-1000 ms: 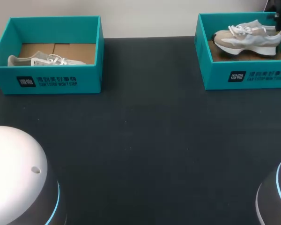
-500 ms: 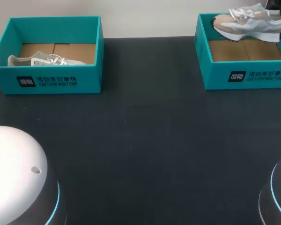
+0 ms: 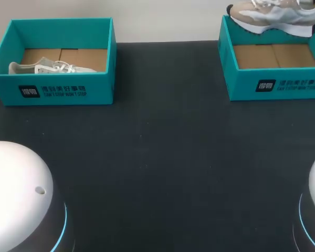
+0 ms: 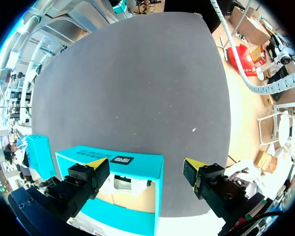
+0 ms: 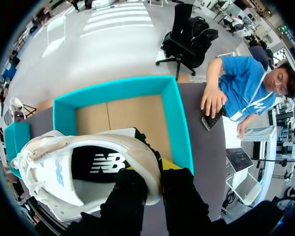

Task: Take the shoe out of the shoebox, open the shoe tongue, remove and reinsert the insole, then place the shoe into the shoebox

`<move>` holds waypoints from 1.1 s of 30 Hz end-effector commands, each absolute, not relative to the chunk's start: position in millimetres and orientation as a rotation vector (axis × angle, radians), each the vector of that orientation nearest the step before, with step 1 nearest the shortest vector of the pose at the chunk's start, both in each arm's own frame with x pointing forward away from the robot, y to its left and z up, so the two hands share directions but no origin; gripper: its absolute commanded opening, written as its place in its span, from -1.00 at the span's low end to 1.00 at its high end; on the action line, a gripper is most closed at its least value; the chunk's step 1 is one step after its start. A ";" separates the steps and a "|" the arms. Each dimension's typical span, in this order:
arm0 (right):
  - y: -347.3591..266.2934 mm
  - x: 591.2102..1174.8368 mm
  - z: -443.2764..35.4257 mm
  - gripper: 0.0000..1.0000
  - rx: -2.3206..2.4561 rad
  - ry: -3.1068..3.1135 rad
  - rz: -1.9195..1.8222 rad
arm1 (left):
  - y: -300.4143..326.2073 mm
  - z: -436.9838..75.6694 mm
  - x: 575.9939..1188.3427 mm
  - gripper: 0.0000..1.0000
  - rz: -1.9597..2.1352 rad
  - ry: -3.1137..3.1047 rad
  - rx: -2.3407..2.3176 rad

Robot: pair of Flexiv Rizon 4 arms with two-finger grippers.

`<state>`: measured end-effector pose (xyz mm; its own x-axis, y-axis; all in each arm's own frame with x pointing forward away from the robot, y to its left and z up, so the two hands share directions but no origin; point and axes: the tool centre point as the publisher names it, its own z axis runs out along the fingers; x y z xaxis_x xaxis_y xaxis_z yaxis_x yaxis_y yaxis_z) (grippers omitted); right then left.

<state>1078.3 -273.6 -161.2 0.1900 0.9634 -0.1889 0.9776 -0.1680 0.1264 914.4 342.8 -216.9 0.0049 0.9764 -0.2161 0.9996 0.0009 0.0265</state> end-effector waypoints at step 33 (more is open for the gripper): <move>-157.6 949.5 -124.4 -1.00 2.125 1.774 -0.197 | 342.9 -216.2 913.9 1.00 -0.199 2.093 2.098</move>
<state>981.4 -173.8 -132.3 0.1931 0.9297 -0.3137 0.9784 -0.1584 0.1329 914.4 342.8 -216.9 0.0049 0.9764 -0.2160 0.9996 0.0009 0.0265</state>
